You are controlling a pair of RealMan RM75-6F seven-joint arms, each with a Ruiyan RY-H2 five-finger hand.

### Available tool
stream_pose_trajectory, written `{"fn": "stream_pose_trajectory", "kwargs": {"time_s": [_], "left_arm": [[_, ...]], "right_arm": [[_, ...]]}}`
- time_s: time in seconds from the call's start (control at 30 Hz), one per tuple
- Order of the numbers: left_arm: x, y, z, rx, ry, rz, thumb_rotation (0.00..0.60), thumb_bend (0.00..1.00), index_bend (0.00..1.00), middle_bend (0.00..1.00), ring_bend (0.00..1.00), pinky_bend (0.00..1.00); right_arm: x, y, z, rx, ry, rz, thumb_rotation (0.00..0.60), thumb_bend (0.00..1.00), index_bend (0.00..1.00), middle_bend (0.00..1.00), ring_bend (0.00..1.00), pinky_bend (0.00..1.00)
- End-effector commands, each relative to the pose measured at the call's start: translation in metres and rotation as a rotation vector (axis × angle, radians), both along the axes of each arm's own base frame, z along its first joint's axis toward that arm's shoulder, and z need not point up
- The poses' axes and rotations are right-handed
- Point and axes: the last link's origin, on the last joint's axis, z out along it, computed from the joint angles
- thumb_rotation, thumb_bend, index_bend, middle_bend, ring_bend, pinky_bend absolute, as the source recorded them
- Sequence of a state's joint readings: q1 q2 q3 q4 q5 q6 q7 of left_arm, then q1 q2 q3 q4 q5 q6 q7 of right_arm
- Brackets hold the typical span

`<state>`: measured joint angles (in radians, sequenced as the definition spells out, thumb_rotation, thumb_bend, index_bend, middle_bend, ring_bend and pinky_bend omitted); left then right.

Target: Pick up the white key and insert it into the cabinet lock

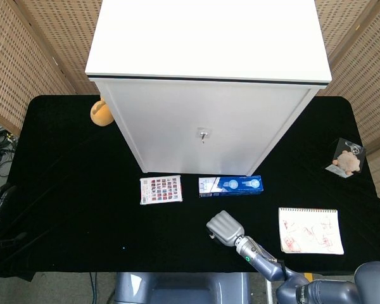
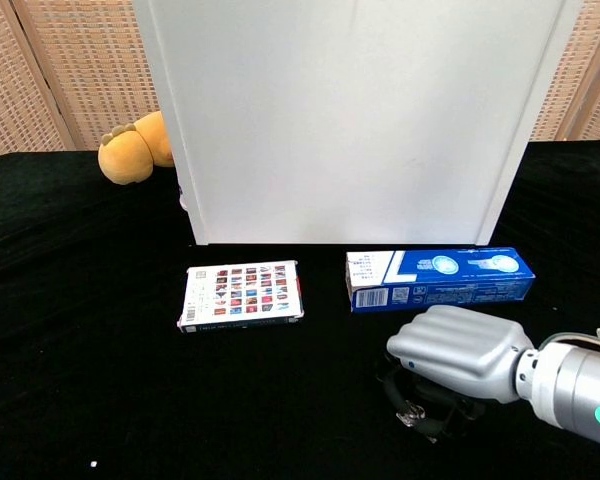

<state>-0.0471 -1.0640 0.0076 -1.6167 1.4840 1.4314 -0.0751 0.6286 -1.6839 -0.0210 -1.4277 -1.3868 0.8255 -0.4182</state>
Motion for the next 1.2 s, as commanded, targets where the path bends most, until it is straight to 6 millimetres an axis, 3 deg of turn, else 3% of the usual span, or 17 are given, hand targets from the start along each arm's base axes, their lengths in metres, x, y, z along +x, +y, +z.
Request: {"fn": "stream_pose_trajectory", "kwargs": {"time_s": [0.03,0.7,1.03,1.2], "left_arm": [[0.000,0.000,0.000,-0.001,0.000,0.001,0.600,0.00,0.00,0.00,0.00,0.00],[0.000,-0.001,0.000,-0.002,-0.002,-0.001,0.600,0.00,0.00,0.00,0.00,0.00],[0.002,-0.003,-0.001,-0.006,-0.005,-0.011,0.600,0.00,0.00,0.00,0.00,0.00],[0.003,-0.004,-0.002,-0.009,-0.002,-0.020,0.600,0.00,0.00,0.00,0.00,0.00]], "right_arm": [[0.000,0.000,0.000,0.000,0.000,0.001,0.600,0.55,0.58,0.92,0.90,1.00],[0.005,0.000,0.008,-0.006,-0.043,0.006,0.600,0.60,0.62,0.91,0.90,1.00],[0.019,-0.002,0.060,-0.069,-0.122,0.078,0.600,0.60,0.62,0.91,0.90,1.00],[0.032,-0.007,0.097,-0.123,-0.141,0.140,0.600,0.60,0.62,0.91,0.90,1.00]]}}
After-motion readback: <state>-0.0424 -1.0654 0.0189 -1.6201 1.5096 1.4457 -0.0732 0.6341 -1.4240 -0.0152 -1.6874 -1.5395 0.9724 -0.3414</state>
